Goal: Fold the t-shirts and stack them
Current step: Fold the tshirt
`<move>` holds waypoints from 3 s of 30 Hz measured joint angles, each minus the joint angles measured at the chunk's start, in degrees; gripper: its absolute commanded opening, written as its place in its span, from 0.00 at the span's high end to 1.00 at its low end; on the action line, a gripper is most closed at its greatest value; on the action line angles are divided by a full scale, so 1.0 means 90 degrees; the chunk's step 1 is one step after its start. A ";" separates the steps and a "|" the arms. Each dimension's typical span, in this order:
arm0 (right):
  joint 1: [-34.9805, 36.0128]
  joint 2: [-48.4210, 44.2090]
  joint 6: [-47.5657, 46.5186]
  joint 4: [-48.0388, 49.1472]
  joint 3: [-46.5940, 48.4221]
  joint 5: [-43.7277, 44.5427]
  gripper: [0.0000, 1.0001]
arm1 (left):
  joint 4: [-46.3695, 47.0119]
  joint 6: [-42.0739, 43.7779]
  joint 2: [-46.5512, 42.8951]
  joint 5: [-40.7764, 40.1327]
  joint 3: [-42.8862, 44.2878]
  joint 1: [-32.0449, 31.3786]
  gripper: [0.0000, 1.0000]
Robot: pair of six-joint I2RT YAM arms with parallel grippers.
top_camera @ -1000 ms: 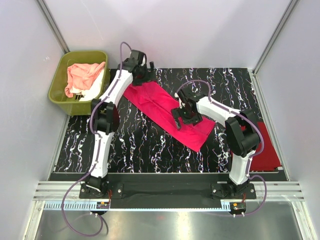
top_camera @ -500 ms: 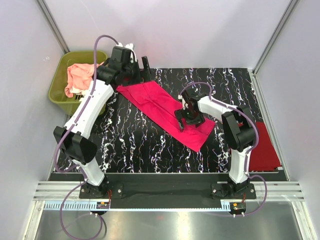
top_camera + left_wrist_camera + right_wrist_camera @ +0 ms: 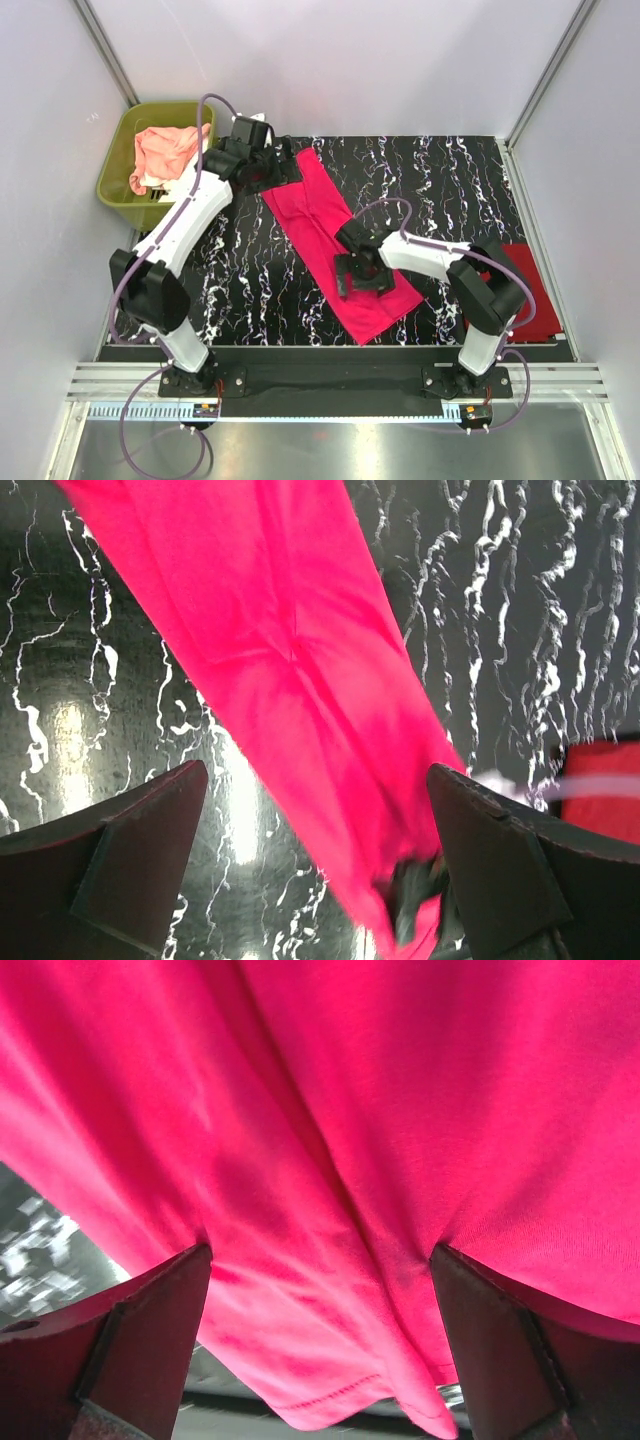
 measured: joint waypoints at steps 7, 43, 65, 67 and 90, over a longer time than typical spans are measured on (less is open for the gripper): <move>0.0542 -0.0415 0.1219 -0.0182 0.0010 0.0022 0.00 | 0.0219 -0.0197 0.1243 -0.0396 0.0437 -0.0010 0.05; -0.1571 -0.0588 0.0389 -0.1117 0.1299 0.0367 0.00 | 0.0415 -0.1479 0.6135 0.0993 0.4760 0.0556 0.40; -0.1545 -0.0036 -0.0612 -0.0610 0.1129 -0.1081 0.11 | 0.0236 -0.0658 0.3466 0.1855 0.4070 0.0413 0.07; -0.1469 -0.0036 -0.0656 -0.0627 0.1081 -0.1052 0.10 | 0.0119 -0.0597 0.2781 0.1887 0.3917 0.0403 0.07; -0.0087 0.1411 0.1020 -0.0685 0.1919 -0.0005 0.14 | -0.0580 -0.0194 -0.2042 0.1600 -0.1996 0.0352 0.11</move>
